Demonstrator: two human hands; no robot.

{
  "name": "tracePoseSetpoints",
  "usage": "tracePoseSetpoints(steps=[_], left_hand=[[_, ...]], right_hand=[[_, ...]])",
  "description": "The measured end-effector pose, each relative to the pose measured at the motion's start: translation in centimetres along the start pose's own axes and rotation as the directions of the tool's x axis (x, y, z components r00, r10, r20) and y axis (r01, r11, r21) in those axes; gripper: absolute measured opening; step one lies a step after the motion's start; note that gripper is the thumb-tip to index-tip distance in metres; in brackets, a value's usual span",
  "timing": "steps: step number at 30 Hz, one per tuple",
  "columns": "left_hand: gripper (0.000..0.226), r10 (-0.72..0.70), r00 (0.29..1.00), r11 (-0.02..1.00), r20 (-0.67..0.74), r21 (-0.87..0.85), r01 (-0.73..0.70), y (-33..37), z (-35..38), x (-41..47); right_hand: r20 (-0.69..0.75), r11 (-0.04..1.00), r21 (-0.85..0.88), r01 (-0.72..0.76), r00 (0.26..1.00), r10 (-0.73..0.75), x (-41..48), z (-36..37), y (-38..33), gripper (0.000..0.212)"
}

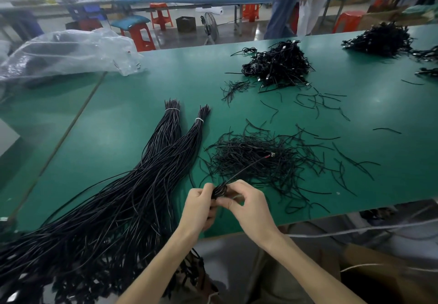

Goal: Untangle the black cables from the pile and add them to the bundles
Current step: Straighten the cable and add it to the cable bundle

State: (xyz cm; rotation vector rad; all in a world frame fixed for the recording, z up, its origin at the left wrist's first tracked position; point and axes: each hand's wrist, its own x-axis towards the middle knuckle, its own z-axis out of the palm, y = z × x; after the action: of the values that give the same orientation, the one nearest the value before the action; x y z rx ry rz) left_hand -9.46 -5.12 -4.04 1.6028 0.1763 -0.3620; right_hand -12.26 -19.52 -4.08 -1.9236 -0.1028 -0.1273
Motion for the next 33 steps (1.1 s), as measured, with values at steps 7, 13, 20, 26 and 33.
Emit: tracePoseSetpoints(steps=[7,13,20,26,33], left_hand=[[0.056,0.153,0.98,0.984,-0.131,0.112,-0.138,0.2,-0.1,0.3],[0.052,0.1,0.995,0.995,0.005,0.017,-0.1,1.3,-0.9,0.4],[0.053,-0.004,0.987,0.999,0.161,-0.042,0.01,1.0,-1.7,-0.3],[0.046,-0.027,1.0,0.999,0.015,-0.043,0.028,0.6,-0.9,0.2],[0.048,-0.042,0.998,0.999,0.043,-0.01,0.043,1.0,-1.3,0.2]], right_hand=[[-0.008,0.995,0.08,-0.058,0.998,0.059,-0.1,0.9,-0.5,0.006],[0.053,0.998,0.065,-0.022,0.998,0.019,0.4,0.4,-1.3,0.008],[0.224,1.0,0.012,0.028,0.974,-0.029,0.8,-0.5,-2.0,0.012],[0.236,0.964,-0.254,0.081,0.972,-0.019,0.3,0.5,-1.9,0.017],[0.269,0.889,-0.429,0.16,0.962,-0.043,0.2,0.5,-2.0,0.024]])
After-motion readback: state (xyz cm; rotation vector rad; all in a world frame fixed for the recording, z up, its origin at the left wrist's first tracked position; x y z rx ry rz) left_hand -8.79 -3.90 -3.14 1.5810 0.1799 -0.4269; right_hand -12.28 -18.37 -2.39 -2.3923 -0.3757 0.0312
